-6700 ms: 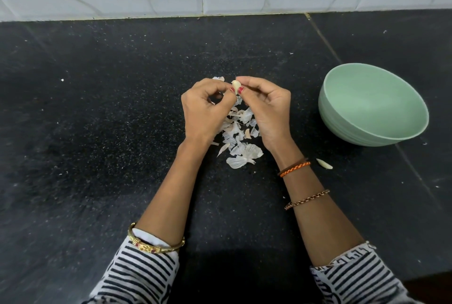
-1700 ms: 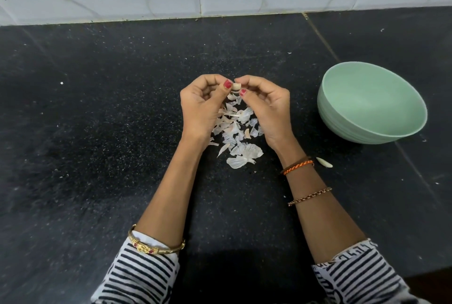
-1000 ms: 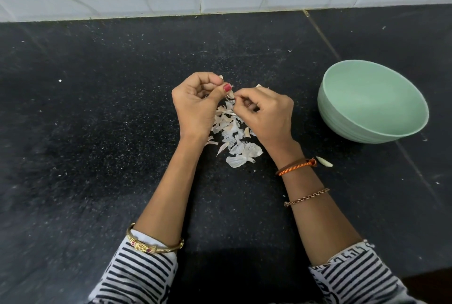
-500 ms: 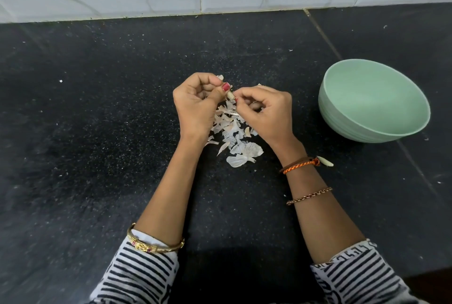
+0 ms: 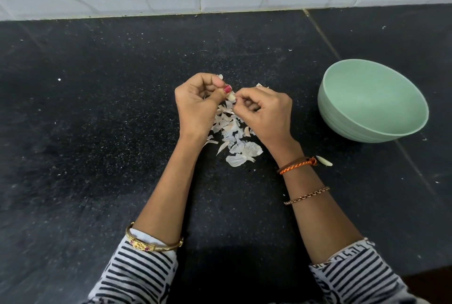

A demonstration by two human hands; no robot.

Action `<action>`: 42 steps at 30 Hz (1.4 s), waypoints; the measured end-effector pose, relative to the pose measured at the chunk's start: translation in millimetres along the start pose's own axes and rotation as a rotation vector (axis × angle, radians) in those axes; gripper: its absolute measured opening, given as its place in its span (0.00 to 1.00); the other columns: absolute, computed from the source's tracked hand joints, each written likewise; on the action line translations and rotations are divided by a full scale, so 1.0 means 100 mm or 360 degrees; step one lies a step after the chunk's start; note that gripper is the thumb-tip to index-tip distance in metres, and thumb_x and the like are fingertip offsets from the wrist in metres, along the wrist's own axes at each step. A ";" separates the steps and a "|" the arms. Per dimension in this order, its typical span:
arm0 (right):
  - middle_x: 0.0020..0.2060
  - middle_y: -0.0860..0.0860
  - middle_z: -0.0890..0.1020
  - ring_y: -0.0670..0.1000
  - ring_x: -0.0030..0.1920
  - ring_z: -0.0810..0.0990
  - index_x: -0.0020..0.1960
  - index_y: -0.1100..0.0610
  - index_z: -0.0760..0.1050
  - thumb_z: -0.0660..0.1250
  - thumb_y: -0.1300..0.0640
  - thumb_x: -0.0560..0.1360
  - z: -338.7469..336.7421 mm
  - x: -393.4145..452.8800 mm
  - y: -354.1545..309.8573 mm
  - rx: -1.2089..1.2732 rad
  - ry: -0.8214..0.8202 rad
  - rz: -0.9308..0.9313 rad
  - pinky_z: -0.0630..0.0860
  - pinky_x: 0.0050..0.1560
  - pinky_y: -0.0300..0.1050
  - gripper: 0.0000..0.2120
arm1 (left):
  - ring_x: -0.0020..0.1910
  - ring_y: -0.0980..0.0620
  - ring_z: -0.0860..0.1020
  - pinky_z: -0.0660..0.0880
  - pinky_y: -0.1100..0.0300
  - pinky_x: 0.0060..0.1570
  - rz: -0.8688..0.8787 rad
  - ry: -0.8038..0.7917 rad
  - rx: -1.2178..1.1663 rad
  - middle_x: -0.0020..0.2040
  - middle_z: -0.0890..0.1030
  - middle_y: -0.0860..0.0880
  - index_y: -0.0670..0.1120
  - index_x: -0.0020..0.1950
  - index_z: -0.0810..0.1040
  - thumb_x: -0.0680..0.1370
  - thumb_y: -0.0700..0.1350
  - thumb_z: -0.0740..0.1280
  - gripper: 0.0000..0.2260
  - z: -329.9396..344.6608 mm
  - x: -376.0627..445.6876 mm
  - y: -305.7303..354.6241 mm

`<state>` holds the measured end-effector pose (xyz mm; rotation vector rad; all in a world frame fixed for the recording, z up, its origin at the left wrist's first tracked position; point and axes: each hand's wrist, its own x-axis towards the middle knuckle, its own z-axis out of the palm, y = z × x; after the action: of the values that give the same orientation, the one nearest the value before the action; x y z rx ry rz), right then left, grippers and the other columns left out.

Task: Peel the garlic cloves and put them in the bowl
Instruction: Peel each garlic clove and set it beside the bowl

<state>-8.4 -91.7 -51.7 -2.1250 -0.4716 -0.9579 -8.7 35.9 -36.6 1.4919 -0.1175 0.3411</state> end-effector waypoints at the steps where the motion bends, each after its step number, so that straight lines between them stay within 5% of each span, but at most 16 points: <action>1: 0.25 0.51 0.77 0.45 0.23 0.72 0.34 0.61 0.81 0.66 0.61 0.68 0.00 0.00 0.00 -0.0018 0.0006 -0.0021 0.69 0.26 0.34 0.07 | 0.32 0.61 0.78 0.78 0.63 0.39 -0.0002 -0.0005 0.0005 0.31 0.80 0.57 0.47 0.37 0.76 0.70 0.28 0.69 0.13 0.00 0.00 0.00; 12: 0.26 0.54 0.79 0.50 0.25 0.76 0.36 0.63 0.81 0.65 0.62 0.69 -0.04 0.03 0.00 0.0296 -0.0004 0.0314 0.74 0.26 0.47 0.08 | 0.32 0.56 0.78 0.78 0.64 0.36 -0.0088 -0.0235 -0.0051 0.32 0.79 0.52 0.45 0.38 0.75 0.70 0.29 0.70 0.11 -0.03 0.02 0.02; 16: 0.29 0.51 0.81 0.46 0.28 0.78 0.40 0.64 0.81 0.66 0.61 0.71 -0.04 0.03 -0.06 0.0478 0.0028 0.0445 0.76 0.28 0.39 0.07 | 0.30 0.57 0.79 0.78 0.65 0.35 -0.0163 -0.0340 -0.0132 0.31 0.80 0.52 0.43 0.39 0.74 0.70 0.28 0.68 0.11 -0.04 0.02 0.05; 22: 0.38 0.51 0.81 0.45 0.34 0.78 0.51 0.58 0.77 0.64 0.67 0.74 -0.07 0.07 -0.12 0.0845 0.0096 0.0695 0.77 0.33 0.37 0.09 | 0.32 0.59 0.79 0.76 0.66 0.34 -0.0296 -0.0043 -0.0424 0.33 0.80 0.52 0.44 0.39 0.74 0.72 0.28 0.66 0.11 -0.02 0.02 0.08; 28: 0.35 0.51 0.82 0.46 0.30 0.78 0.45 0.61 0.81 0.68 0.64 0.71 -0.04 0.03 -0.15 0.0676 -0.0105 0.0543 0.75 0.30 0.37 0.04 | 0.37 0.57 0.78 0.76 0.64 0.43 -0.0326 0.0153 -0.0529 0.35 0.81 0.53 0.45 0.38 0.74 0.73 0.30 0.67 0.11 0.02 0.02 0.04; 42: 0.30 0.51 0.82 0.43 0.29 0.78 0.40 0.64 0.82 0.69 0.66 0.68 0.02 0.00 -0.12 0.0417 0.0049 0.0578 0.75 0.31 0.33 0.03 | 0.35 0.61 0.78 0.75 0.67 0.39 -0.0043 0.0098 -0.0330 0.35 0.78 0.50 0.44 0.35 0.71 0.69 0.23 0.66 0.16 0.06 0.00 0.03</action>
<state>-14.2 -81.9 -46.8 -1.8713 -0.1731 -0.6801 -8.5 29.7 -33.4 1.2758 -0.0807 0.3424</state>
